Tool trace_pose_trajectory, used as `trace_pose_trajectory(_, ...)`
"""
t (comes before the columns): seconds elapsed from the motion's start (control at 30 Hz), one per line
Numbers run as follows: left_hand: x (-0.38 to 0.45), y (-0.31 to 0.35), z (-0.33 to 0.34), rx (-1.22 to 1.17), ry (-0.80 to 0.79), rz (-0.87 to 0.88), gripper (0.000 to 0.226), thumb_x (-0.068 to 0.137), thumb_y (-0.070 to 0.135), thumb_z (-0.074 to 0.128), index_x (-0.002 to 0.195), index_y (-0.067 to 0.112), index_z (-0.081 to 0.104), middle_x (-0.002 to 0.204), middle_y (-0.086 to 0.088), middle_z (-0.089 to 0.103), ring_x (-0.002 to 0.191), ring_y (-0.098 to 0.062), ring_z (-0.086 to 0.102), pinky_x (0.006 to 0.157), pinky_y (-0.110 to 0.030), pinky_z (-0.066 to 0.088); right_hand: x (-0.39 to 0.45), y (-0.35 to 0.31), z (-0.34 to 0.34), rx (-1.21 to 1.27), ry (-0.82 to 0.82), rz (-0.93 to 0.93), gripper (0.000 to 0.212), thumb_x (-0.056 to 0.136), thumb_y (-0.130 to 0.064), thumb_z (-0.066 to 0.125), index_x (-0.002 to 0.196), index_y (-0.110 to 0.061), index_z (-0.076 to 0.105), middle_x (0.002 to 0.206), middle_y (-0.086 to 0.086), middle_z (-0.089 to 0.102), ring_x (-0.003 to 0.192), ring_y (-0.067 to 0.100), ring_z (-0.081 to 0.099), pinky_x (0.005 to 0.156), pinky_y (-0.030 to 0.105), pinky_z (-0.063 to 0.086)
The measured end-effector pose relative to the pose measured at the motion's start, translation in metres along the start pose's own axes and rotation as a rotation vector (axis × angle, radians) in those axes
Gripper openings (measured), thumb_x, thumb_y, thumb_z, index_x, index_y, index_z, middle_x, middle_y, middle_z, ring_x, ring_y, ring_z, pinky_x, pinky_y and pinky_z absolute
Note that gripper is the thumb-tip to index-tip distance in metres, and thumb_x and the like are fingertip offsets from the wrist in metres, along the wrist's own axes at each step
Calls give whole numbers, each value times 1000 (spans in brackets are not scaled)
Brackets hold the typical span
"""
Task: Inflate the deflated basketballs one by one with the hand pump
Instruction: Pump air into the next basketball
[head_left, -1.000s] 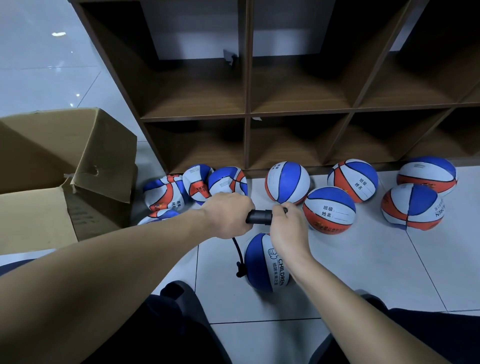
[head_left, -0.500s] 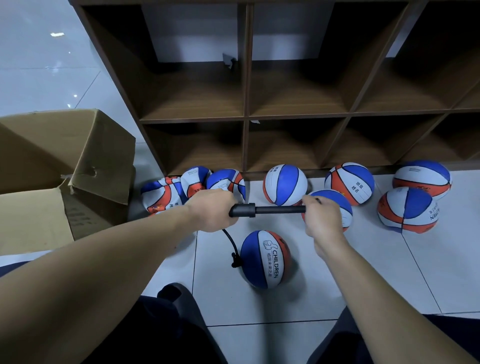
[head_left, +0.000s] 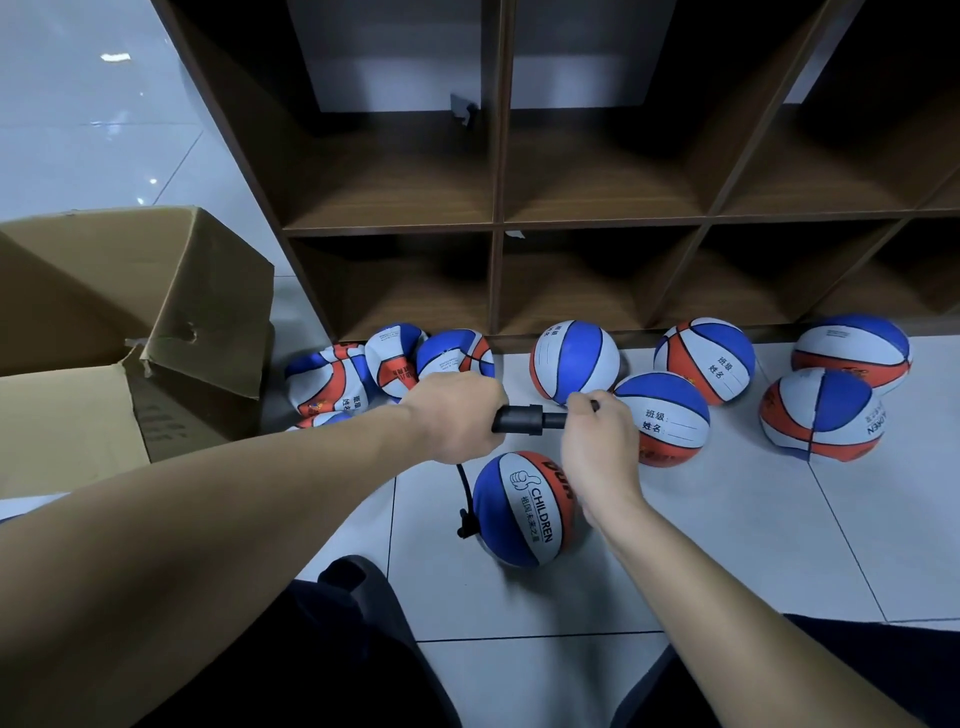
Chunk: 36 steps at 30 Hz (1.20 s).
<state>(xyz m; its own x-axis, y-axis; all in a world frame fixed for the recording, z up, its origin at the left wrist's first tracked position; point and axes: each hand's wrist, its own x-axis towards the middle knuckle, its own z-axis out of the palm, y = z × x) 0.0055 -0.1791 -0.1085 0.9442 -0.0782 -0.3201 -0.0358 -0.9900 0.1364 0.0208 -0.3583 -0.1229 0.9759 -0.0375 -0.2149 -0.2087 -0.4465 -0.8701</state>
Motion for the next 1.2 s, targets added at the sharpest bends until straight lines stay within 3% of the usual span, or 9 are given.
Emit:
trace_pose_trajectory(0.13,0,9,4,3,6,0,13,95,30,60,83,26,63,73,2,65,67,-21,63,56,-33,50,-5,1,9,-7,-60,3,31,107,-23,48,78,-12,52,78,4,55,70,21,48,62,39,40)
trace_pose_trajectory(0.23,1,8,7,-4,13,4,14,96,31,59,84,25,63,73,2,64,67,-21,63,56,-32,48,-4,1,11,-8,-65,-1,30,107,-22,47,78,-13,52,77,4,54,70,21,48,61,38,39)
trace_pose_trajectory(0.4,2,5,7,0,-11,30,11,98,34,61,91,27,67,76,3,65,71,-21,65,65,-37,59,-6,5,12,6,-89,15,29,108,-24,47,79,-17,53,83,3,55,73,20,50,63,34,41)
trace_pose_trajectory(0.67,3,-1,10,7,19,58,16,97,36,60,86,26,65,74,3,64,69,-19,62,57,-33,49,-1,2,1,60,-169,70,30,106,-24,53,77,-15,53,67,-2,47,60,16,42,54,29,37)
trace_pose_trajectory(0.77,2,-16,9,-46,4,26,16,97,37,59,87,27,66,74,4,65,70,-18,63,62,-36,55,15,1,-16,50,-111,87,33,101,-22,56,70,-17,46,60,-4,39,60,20,35,59,34,31)
trace_pose_trajectory(0.83,1,-29,8,-60,-12,-1,18,98,37,59,81,30,60,72,4,62,68,-16,61,59,-35,50,27,1,-30,69,-47,119,36,97,-22,57,67,-19,39,57,-4,34,61,22,31,59,37,27)
trace_pose_trajectory(0.97,1,-37,8,-59,-19,-27,22,99,38,60,78,32,55,72,5,61,70,-17,61,60,-34,48,38,4,-40,117,49,178,32,98,-23,59,71,-18,41,62,0,33,64,23,31,62,41,31)
trace_pose_trajectory(1.13,3,-24,6,-68,1,-29,20,98,35,58,81,25,64,72,3,64,69,-20,64,62,-37,56,21,0,-23,79,101,83,34,95,-13,51,65,-17,34,61,-1,36,63,23,30,61,39,26)
trace_pose_trajectory(1.2,4,-18,5,-44,10,-9,20,98,34,59,82,24,65,72,2,64,67,-19,62,57,-34,50,12,-2,-14,44,78,44,33,98,-13,49,67,-14,38,66,2,42,63,23,35,60,39,28)
